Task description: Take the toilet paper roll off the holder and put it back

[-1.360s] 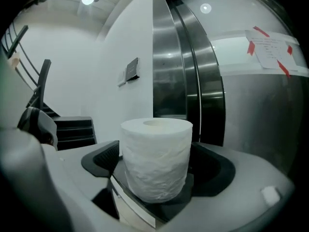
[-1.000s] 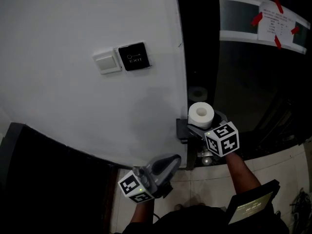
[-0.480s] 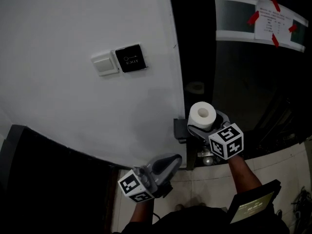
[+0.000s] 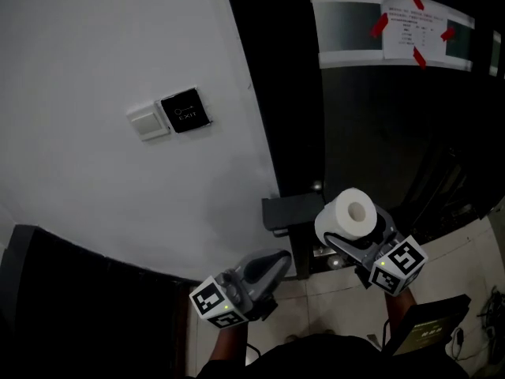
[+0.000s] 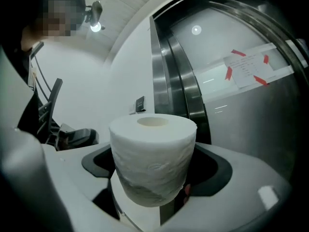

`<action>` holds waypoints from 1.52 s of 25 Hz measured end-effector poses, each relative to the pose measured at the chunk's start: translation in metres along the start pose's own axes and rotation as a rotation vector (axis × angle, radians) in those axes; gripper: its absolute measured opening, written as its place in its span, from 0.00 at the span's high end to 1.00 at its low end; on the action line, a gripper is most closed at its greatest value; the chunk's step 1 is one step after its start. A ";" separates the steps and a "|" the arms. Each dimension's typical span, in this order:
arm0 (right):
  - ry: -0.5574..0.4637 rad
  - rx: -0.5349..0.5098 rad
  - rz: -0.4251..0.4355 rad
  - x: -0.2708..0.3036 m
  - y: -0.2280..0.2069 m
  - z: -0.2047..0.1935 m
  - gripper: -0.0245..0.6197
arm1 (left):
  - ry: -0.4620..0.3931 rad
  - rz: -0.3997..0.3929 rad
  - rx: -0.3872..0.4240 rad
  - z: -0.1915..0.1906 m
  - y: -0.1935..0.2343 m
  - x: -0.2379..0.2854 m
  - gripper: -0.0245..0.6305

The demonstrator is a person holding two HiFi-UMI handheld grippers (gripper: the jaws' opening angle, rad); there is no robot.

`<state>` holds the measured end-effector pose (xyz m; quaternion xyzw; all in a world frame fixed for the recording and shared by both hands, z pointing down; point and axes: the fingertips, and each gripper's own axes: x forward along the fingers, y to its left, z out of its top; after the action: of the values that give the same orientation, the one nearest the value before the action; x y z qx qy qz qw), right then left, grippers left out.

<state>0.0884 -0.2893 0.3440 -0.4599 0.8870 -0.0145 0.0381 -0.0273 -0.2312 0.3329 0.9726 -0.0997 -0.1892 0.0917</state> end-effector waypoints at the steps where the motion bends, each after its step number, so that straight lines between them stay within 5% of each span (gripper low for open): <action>1: -0.012 0.010 -0.003 -0.009 0.000 -0.002 0.27 | 0.003 -0.007 0.000 -0.001 -0.002 0.002 0.96; 10: -0.020 0.016 -0.007 -0.032 0.006 -0.013 0.27 | 0.042 -0.037 0.051 -0.011 -0.018 0.016 0.96; 25: -0.017 0.047 0.014 -0.025 0.007 -0.020 0.27 | 0.037 -0.023 0.027 -0.012 -0.014 0.014 0.96; 38: -0.316 0.974 -0.048 -0.052 -0.069 -0.084 0.27 | 0.056 -0.027 0.012 -0.016 -0.009 0.016 0.96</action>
<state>0.1679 -0.2877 0.4352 -0.4054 0.7501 -0.3572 0.3812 -0.0050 -0.2238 0.3404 0.9793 -0.0849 -0.1623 0.0862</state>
